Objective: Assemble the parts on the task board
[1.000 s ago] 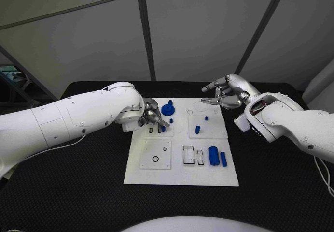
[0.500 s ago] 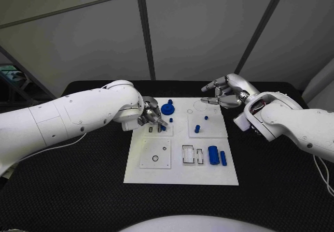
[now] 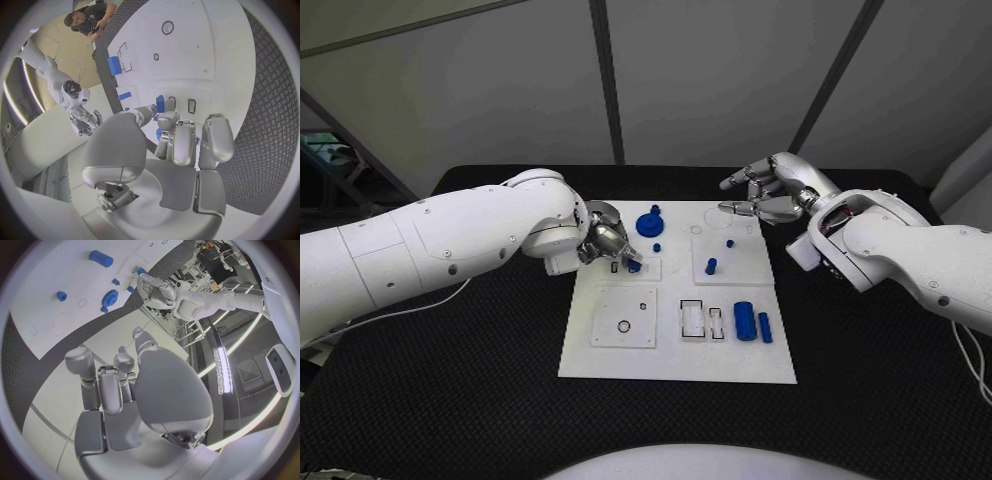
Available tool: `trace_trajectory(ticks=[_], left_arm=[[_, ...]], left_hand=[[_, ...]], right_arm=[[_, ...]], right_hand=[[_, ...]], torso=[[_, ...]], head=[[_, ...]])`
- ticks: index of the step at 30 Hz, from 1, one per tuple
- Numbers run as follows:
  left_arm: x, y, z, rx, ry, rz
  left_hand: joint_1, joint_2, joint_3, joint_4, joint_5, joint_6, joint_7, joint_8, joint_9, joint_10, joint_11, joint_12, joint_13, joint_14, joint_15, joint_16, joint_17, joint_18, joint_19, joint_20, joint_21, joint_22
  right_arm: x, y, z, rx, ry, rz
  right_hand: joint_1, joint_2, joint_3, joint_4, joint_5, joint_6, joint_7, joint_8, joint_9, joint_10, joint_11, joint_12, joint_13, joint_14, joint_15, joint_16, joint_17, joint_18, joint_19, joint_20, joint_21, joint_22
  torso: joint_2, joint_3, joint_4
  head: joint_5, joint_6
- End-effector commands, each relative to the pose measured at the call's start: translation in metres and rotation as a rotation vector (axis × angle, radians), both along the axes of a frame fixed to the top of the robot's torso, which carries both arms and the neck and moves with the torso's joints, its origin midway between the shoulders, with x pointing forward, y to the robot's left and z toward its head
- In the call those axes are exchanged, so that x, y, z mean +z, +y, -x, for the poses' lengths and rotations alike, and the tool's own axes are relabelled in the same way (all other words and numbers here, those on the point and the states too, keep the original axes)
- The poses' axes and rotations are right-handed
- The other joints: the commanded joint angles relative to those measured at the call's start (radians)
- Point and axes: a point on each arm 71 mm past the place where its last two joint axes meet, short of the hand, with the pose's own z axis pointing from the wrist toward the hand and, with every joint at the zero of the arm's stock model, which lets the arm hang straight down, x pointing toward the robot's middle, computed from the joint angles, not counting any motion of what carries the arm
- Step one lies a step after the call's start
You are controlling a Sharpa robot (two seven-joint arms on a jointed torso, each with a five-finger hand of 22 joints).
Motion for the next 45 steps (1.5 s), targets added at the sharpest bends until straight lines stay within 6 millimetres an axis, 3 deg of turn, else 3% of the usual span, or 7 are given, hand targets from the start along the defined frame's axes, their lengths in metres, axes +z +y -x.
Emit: trace_trajectory(ticks=[1,19,45], left_arm=[[0.003,0.003,0.000,0.042,-0.022,0.047],[-0.003,0.007,0.001,0.089,-0.114,-0.003],[-0.013,0.001,0.007,0.012,-0.108,-0.099]], left_hand=[[-0.015,-0.003,0.173,-0.165,0.016,0.003,0.001,0.009,0.007,0.009,-0.002,-0.004,-0.001,0.041,0.000,-0.003,0.001,0.028,0.006,0.004,-0.002,0.004],[-0.037,-0.016,0.204,-0.189,0.040,0.009,-0.003,0.022,0.025,0.018,-0.005,-0.004,-0.004,0.042,-0.003,-0.003,0.003,0.026,0.014,0.001,0.005,0.017],[-0.054,-0.036,0.223,-0.209,0.064,0.014,-0.006,0.034,0.038,0.028,-0.009,0.000,-0.004,0.042,-0.006,-0.002,0.003,0.024,0.019,-0.002,0.009,0.027]], right_arm=[[0.001,0.001,0.000,0.008,0.004,-0.001],[0.000,0.001,-0.001,0.011,0.017,-0.010],[-0.001,0.002,-0.001,0.019,0.030,-0.015]], right_hand=[[-0.006,0.008,0.003,-0.001,0.006,0.001,-0.002,0.004,-0.002,-0.005,0.001,-0.004,-0.001,0.052,-0.008,-0.007,0.062,0.015,-0.006,0.000,-0.007,-0.001],[-0.007,0.007,0.002,0.000,0.007,0.001,-0.002,0.004,-0.002,-0.005,0.001,-0.004,-0.002,0.052,-0.008,-0.007,0.063,0.015,-0.006,0.000,-0.007,-0.001],[-0.011,0.008,0.002,0.003,0.009,0.002,-0.002,0.004,-0.002,-0.006,0.001,-0.004,-0.003,0.052,-0.008,-0.007,0.063,0.015,-0.007,0.000,-0.009,-0.003]], torso=[[0.000,0.0004,0.0015],[0.002,0.0005,-0.0041],[0.001,0.0007,-0.0028]], head=[[0.003,-0.002],[0.012,-0.007],[0.014,-0.013]])
